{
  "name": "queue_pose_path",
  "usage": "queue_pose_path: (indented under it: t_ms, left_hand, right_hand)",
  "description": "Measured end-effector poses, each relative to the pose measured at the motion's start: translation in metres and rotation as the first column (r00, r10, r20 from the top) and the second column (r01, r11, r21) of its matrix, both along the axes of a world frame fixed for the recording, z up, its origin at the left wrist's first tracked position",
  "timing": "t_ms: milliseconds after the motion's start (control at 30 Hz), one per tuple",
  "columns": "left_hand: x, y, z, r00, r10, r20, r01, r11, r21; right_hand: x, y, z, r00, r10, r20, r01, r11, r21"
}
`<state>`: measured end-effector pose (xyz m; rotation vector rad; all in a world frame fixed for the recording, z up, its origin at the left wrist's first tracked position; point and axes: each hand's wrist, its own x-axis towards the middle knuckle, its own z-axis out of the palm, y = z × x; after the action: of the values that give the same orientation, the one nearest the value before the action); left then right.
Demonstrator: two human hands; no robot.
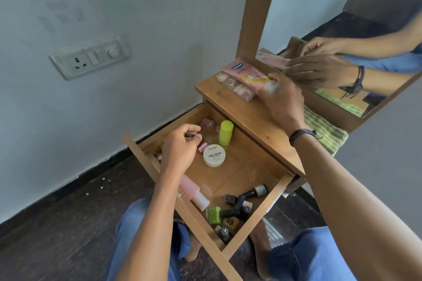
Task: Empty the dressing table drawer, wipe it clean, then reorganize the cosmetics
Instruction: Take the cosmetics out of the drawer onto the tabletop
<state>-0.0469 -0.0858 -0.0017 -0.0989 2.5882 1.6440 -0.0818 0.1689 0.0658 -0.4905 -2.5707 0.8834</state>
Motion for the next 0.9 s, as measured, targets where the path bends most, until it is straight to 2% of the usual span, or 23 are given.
queue_pose_path:
  t_ms: [400, 533, 600, 667, 733, 800, 900]
  left_hand:
    - [-0.001, 0.003, -0.003, 0.998, -0.059, 0.002, 0.058, 0.995, -0.077]
    - [-0.001, 0.002, -0.002, 0.998, -0.063, 0.008, 0.064, 0.993, -0.096]
    - [-0.001, 0.001, -0.001, 0.998, -0.057, 0.024, 0.059, 0.995, -0.081]
    - [-0.001, 0.000, 0.000, 0.998, -0.060, 0.034, 0.062, 0.995, -0.077]
    - [0.000, 0.001, -0.001, 0.995, -0.082, 0.049, 0.088, 0.990, -0.112]
    - [0.002, 0.001, -0.003, 0.991, -0.117, 0.068, 0.127, 0.977, -0.171]
    - [0.005, 0.004, -0.005, 0.981, -0.166, 0.100, 0.189, 0.939, -0.289]
  right_hand:
    - [-0.004, 0.000, -0.013, 0.991, -0.106, -0.076, 0.122, 0.962, 0.246]
    - [0.024, -0.027, -0.010, 0.970, -0.091, -0.227, 0.152, 0.951, 0.271]
    - [0.045, -0.046, -0.016, 0.940, -0.038, -0.340, 0.137, 0.953, 0.272]
    - [0.067, -0.064, -0.029, 0.925, 0.053, -0.376, 0.066, 0.953, 0.297]
    - [0.085, -0.080, -0.046, 0.928, 0.145, -0.343, -0.035, 0.951, 0.307]
    - [0.097, -0.093, -0.064, 0.948, 0.207, -0.244, -0.134, 0.949, 0.285]
    - [0.101, -0.103, -0.086, 0.965, 0.243, 0.096, -0.259, 0.937, 0.235]
